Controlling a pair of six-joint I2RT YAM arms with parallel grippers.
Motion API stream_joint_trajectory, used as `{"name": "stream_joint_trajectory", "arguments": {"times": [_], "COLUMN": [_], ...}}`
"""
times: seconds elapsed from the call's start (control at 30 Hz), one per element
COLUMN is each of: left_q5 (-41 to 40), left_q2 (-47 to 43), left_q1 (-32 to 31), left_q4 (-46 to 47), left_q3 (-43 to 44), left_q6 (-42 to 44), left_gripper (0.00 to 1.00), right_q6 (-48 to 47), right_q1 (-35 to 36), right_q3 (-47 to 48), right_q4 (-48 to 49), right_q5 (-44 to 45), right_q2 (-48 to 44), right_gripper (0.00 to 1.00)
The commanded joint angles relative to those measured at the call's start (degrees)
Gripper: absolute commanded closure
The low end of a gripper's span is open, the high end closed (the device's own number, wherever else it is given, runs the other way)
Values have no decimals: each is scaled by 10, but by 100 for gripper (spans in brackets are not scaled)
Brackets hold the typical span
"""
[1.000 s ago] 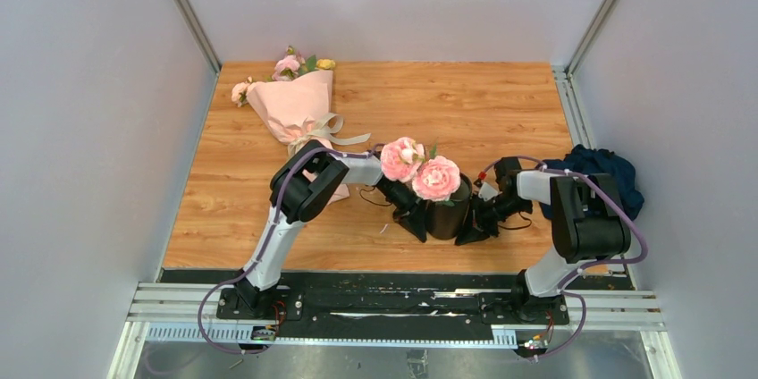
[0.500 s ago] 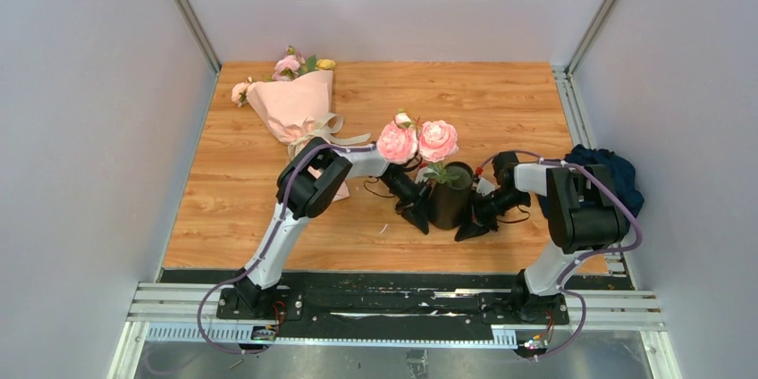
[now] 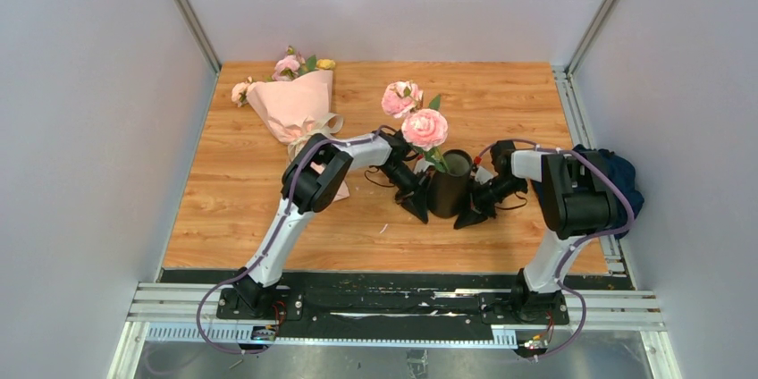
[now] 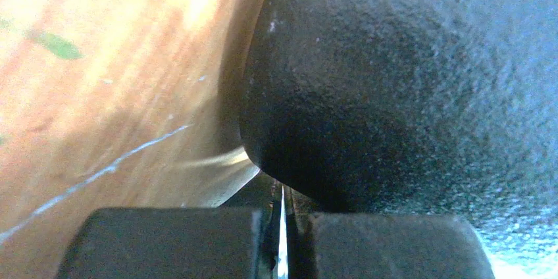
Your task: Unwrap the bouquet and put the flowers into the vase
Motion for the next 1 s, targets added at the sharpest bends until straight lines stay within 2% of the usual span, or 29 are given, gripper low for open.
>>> {"name": "stream_joint_trajectory", "arguments": {"times": [0.0, 0.47, 0.97], "left_q5": [-57, -83, -103], "left_q2": [45, 87, 121], "left_q1": [-26, -11, 9], "left_q4": [65, 102, 211], "left_q3": [28, 83, 132], "left_q6": [11, -35, -138], "left_gripper": [100, 100, 100], "right_q6": [53, 60, 67], "right_q1": [17, 18, 16], "right_q3": [18, 100, 192], "right_q4": [65, 60, 42], "right_q5": [-4, 0, 16], "right_q2": [65, 139, 212], "right_gripper": [100, 100, 100]}}
